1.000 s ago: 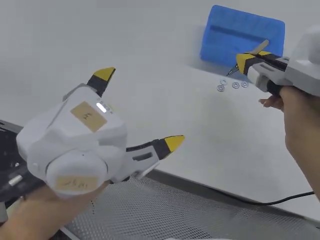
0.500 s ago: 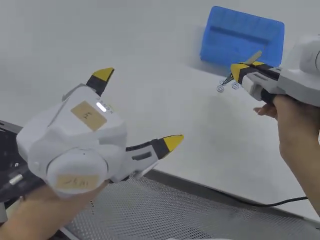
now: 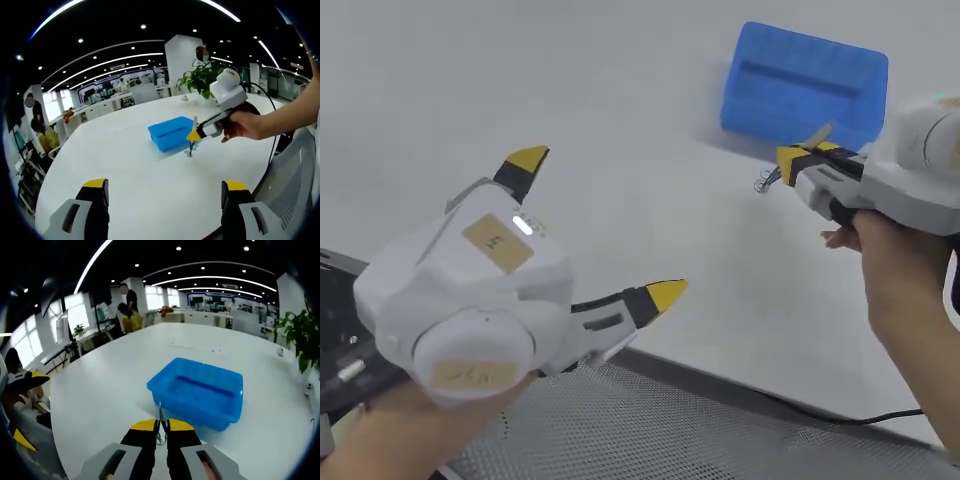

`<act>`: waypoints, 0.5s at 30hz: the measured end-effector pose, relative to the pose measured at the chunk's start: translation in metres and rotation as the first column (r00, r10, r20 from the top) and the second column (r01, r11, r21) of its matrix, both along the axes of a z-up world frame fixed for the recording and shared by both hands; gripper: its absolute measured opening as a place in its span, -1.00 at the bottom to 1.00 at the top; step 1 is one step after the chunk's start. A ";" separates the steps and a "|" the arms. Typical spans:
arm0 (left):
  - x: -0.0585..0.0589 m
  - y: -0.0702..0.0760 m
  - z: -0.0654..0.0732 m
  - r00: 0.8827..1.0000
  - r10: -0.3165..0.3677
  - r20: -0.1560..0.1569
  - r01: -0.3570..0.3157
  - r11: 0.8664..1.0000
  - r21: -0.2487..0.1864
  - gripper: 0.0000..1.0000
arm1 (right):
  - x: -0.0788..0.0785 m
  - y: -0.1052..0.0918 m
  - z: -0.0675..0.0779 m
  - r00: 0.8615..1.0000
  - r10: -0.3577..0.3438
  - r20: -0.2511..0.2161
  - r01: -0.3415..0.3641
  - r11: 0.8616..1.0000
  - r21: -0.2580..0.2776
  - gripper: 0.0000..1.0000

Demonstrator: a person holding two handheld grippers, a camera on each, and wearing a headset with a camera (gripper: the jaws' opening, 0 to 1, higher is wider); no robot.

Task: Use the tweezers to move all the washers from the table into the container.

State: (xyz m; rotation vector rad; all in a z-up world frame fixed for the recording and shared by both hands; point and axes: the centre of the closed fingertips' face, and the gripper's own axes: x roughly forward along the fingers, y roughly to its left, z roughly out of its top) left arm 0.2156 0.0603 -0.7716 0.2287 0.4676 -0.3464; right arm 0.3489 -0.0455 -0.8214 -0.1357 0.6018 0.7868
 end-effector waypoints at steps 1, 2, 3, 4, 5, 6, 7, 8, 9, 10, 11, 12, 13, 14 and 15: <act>0.000 0.000 0.000 1.000 0.001 0.000 -0.001 1.000 0.001 0.91 | 0.000 0.001 0.000 1.000 0.005 0.010 -0.005 1.000 -0.008 -0.94; 0.000 0.000 0.000 1.000 0.001 0.000 -0.001 1.000 0.002 0.91 | 0.000 0.002 0.000 1.000 0.011 0.015 -0.011 1.000 -0.015 -0.94; 0.000 0.000 0.000 1.000 0.001 0.000 -0.001 1.000 0.001 0.91 | 0.000 0.003 0.000 1.000 0.019 0.019 -0.018 1.000 -0.022 -0.94; 0.000 0.000 0.000 1.000 0.001 0.000 -0.001 1.000 0.001 0.91 | 0.000 0.003 0.000 1.000 0.021 0.020 -0.020 1.000 -0.024 -0.94; 0.000 0.000 0.000 1.000 0.001 0.001 -0.001 1.000 0.001 0.91 | 0.000 0.004 0.000 0.999 0.024 0.026 -0.024 0.999 -0.028 -0.94; 0.000 0.000 0.000 1.000 0.001 0.002 -0.001 1.000 0.001 0.91 | -0.001 0.004 -0.001 0.999 0.025 0.030 -0.024 0.999 -0.033 -0.94; 0.000 0.000 0.001 1.000 0.000 0.004 0.000 1.000 -0.001 0.91 | 0.000 0.004 -0.001 0.999 0.026 0.043 -0.024 0.999 -0.045 -0.94; 0.000 0.000 0.001 1.000 0.001 0.006 -0.001 1.000 -0.003 0.91 | 0.000 0.004 -0.001 0.998 0.031 0.052 -0.028 0.998 -0.055 -0.94; 0.001 0.001 0.003 1.000 0.005 0.016 -0.004 1.000 -0.004 0.91 | 0.000 0.004 -0.001 0.997 0.037 0.066 -0.033 0.997 -0.068 -0.94; 0.001 0.002 0.004 1.000 0.008 0.020 -0.008 1.000 -0.006 0.91 | 0.000 0.004 -0.001 0.996 0.043 0.075 -0.037 0.996 -0.075 -0.94; 0.001 0.002 0.006 1.000 0.013 0.026 -0.012 1.000 -0.015 0.91 | 0.000 0.005 -0.001 0.996 0.046 0.081 -0.040 0.996 -0.080 -0.94; 0.002 0.003 0.008 0.999 0.017 0.037 -0.016 1.000 -0.022 0.92 | 0.000 0.005 -0.001 0.996 0.044 0.083 -0.038 0.996 -0.082 -0.94; 0.002 0.004 0.010 0.999 0.022 0.046 -0.021 0.999 -0.025 0.92 | 0.001 0.004 -0.001 0.996 0.042 0.084 -0.035 0.996 -0.081 -0.94; 0.002 0.006 0.011 0.998 0.029 0.053 -0.028 0.999 -0.025 0.92 | 0.001 0.004 -0.001 0.996 0.040 0.084 -0.034 0.996 -0.079 -0.95; 0.003 0.006 0.012 0.998 0.033 0.055 -0.032 0.999 -0.027 0.92 | 0.001 0.004 -0.001 0.996 0.035 0.080 -0.029 0.997 -0.073 -0.95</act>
